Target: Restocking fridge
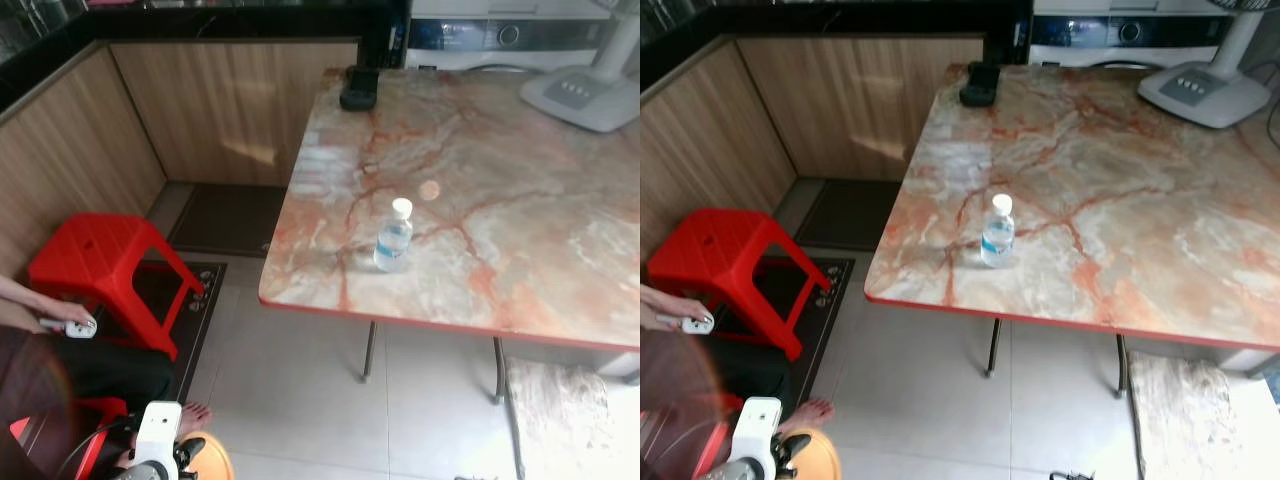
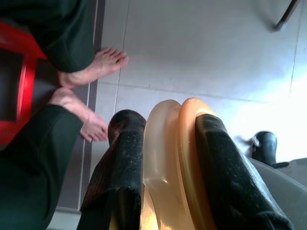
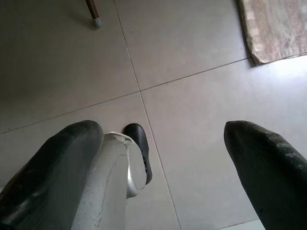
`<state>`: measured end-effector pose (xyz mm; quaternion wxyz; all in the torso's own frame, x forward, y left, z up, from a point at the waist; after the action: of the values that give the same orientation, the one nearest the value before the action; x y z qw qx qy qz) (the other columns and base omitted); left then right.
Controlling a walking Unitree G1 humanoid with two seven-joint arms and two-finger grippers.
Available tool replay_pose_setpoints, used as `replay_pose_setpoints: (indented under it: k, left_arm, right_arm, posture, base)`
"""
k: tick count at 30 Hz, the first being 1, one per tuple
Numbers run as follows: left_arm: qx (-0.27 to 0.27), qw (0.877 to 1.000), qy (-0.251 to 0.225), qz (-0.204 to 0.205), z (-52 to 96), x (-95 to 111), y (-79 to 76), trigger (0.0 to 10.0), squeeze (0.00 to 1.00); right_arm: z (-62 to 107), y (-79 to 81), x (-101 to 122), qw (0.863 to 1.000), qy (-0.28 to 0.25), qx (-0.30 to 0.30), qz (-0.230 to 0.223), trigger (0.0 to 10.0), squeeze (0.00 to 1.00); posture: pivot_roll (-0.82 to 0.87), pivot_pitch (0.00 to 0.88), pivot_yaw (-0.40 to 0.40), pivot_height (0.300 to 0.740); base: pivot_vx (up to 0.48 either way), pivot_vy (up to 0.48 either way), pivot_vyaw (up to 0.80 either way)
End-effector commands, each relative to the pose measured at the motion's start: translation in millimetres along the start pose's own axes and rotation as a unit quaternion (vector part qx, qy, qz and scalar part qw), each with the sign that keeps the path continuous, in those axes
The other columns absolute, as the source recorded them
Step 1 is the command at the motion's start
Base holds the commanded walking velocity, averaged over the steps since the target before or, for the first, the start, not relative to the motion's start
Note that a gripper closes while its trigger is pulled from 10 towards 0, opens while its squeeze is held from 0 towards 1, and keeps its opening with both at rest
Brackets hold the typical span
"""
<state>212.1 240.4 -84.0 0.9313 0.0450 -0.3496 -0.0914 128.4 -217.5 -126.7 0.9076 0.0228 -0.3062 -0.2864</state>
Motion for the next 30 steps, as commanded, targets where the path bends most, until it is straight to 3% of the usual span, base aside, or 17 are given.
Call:
replay_pose_setpoints:
  k: [1,6,19,30]
  left_arm:
    - [0.024,0.999,0.037,-0.001,2.0,-18.3,3.9,10.0,0.00]
    - [0.029,0.999,0.022,0.027,-1.0,-12.7,-1.1,10.0,0.00]
    - [0.015,0.999,0.028,0.021,-3.4,-14.4,-12.7,10.0,0.00]
    - [0.024,0.998,0.059,0.009,5.8,-34.6,6.9,10.0,0.00]
  right_arm:
    - [1.5,-3.3,-5.1,1.000,0.008,-0.008,-0.005,10.0,0.00]
    - [1.9,-3.2,-6.2,1.000,0.009,-0.005,-0.010,10.0,0.00]
    - [2.0,-3.9,-6.6,1.000,0.014,-0.005,-0.001,10.0,0.00]
    - [2.2,-2.2,-9.7,1.000,0.018,-0.005,-0.001,10.0,0.00]
  posture:
    - [0.06,0.064,0.025,0.740]
    - [0.06,0.061,0.017,0.740]
    - [0.05,0.023,0.026,0.740]
    - [0.05,0.014,0.041,0.740]
  base:
    - [0.000,0.000,-0.49]
    - [0.000,0.000,-0.74]
    - [0.000,0.000,-0.80]
    - [0.000,0.000,-0.80]
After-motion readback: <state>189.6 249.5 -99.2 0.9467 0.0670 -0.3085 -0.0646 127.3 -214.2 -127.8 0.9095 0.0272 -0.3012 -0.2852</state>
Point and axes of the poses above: a point about 5 cm out from each wrist's last joint towards the gripper, its own z axis pointing back from the gripper into the wrist, its own x axis along the axis of the wrist's last joint, y = z × x, the point moved 3 cm from there along -z, pointing out of the wrist towards the gripper, and after that the axes turned 10 degrees about -z, right-handed, at the moved point
